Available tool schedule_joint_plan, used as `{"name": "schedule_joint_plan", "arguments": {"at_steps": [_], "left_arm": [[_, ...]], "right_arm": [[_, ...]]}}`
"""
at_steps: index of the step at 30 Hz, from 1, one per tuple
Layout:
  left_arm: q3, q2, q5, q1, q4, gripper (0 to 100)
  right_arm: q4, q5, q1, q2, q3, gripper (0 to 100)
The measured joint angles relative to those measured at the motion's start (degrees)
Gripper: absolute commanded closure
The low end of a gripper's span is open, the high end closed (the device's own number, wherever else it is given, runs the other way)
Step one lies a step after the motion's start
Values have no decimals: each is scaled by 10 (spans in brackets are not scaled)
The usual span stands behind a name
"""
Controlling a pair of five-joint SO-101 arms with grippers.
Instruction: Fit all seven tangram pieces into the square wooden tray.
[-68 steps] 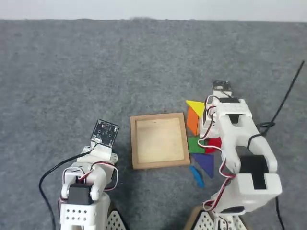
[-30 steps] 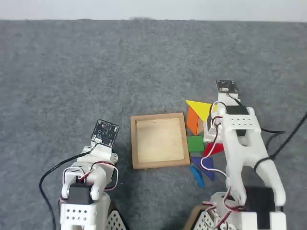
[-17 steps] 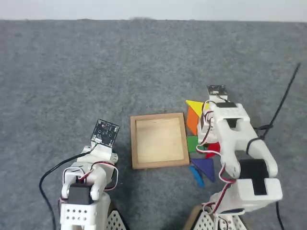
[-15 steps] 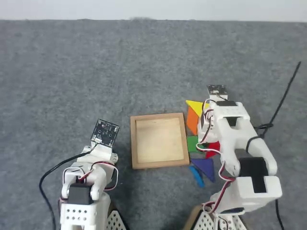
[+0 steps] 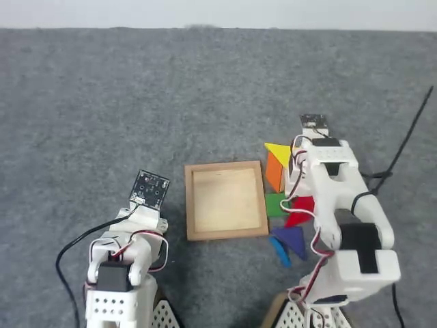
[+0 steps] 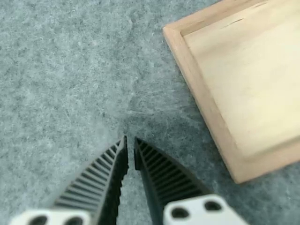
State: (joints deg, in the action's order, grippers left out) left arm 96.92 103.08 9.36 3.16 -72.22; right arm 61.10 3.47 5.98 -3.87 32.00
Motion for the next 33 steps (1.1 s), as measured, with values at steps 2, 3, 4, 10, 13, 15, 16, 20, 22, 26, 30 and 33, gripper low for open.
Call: {"name": "schedule_joint_plan", "arguments": {"at_steps": [2, 3, 4, 10, 13, 15, 16, 20, 22, 26, 30, 33], "left_arm": [[0, 0, 0, 0, 0, 978], [0, 0, 0, 0, 0, 978], [0, 0, 0, 0, 0, 978], [0, 0, 0, 0, 0, 978], [0, 0, 0, 0, 0, 978], [0, 0, 0, 0, 0, 978], [0, 0, 0, 0, 0, 978], [0, 0, 0, 0, 0, 978], [0, 0, 0, 0, 0, 978], [0, 0, 0, 0, 0, 978], [0, 0, 0, 0, 0, 978], [0, 0, 0, 0, 0, 978]], "right_arm": [[7, -2, 2, 34, -1, 839], [18, -6, 0, 54, -1, 820], [34, -7, -1, 73, -1, 790], [54, -10, 23, 181, 79, 699], [18, -10, 47, 188, 135, 699], [2, -10, 50, 189, 144, 698], [-3, -10, 47, 185, 145, 698], [-20, -10, 49, 127, 143, 699], [-27, -4, 42, 91, 130, 700], [-23, 33, 25, 33, 91, 713], [1, 39, 23, 4, 60, 790], [2, 40, 10, 4, 55, 831]]}}
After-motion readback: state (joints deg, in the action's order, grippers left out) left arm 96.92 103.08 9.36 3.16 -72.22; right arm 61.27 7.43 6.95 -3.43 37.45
